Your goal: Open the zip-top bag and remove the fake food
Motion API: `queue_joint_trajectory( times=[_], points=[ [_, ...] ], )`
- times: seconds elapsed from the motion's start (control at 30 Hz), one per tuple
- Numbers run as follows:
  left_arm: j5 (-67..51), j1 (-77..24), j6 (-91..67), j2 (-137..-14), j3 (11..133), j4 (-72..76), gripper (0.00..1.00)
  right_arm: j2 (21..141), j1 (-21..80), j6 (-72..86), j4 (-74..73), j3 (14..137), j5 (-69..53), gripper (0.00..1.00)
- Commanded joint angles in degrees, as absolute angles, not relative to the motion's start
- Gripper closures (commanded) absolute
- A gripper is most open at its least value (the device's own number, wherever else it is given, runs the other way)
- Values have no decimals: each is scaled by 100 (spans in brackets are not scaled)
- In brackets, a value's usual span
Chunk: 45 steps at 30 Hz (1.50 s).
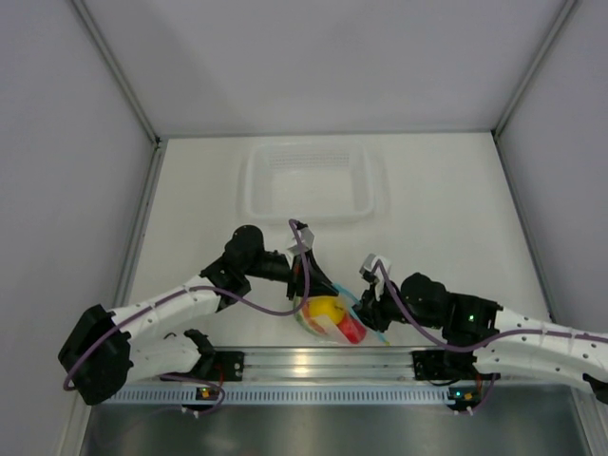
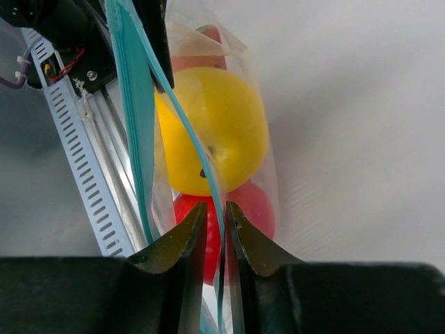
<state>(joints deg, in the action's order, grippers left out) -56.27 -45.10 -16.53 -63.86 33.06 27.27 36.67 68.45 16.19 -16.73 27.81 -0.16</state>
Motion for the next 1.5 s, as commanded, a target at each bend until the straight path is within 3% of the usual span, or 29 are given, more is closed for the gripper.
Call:
queue_joint_trajectory(
  times=[0.0, 0.47, 0.67, 0.73, 0.77, 0.8, 0.9, 0.93, 0.97, 1.07, 1.3, 1.47],
  points=[
    [-5572, -4509, -1582, -6345, 3516, 3041, 100, 3498, 6820, 1653, -1529, 2874, 316, 82],
    [-5415, -4421, -1573, -6610, 3480, 3041, 100, 3516, 6820, 1608, -1863, 3173, 484, 100],
    [-4949, -4351, -1661, -6504, 3437, 3041, 100, 3621, 6820, 1608, -1969, 3340, 510, 100],
    [-4608, -4333, -1713, -6495, 3445, 3041, 92, 3743, 6820, 1591, -1995, 3436, 518, 100],
    [-4423, -4307, -1731, -6495, 3454, 2989, 82, 3796, 6829, 1582, -2004, 3480, 536, 100],
    [-4108, -4289, -1740, -6504, 3515, 2884, 65, 3858, 6820, 1599, -2030, 3533, 623, 100],
    [-3008, -4289, -1740, -6591, 3813, 2315, 46, 4139, 6820, 1687, -2083, 3796, 895, 100],
    [-2849, -4289, -1775, -6609, 3884, 2198, 12, 4322, 6820, 1722, -2118, 3962, 983, 100],
    [-2561, -4289, -1828, -6653, 3946, 2067, 1, 4420, 6820, 1792, -2170, 4051, 1089, 100],
    [-2111, -4289, -2205, -6662, 4069, 1846, 1, 4772, 6820, 1985, -2312, 4394, 1677, 100],
    [119, -4289, -3882, -6153, 3842, 1354, 1, 5466, 6794, 2820, -2496, 4878, 3232, 100],
    [738, -4307, -4781, -5539, 3481, 1117, 1, 5818, 6776, 3155, -2066, 4860, 3690, 100]
  ],
)
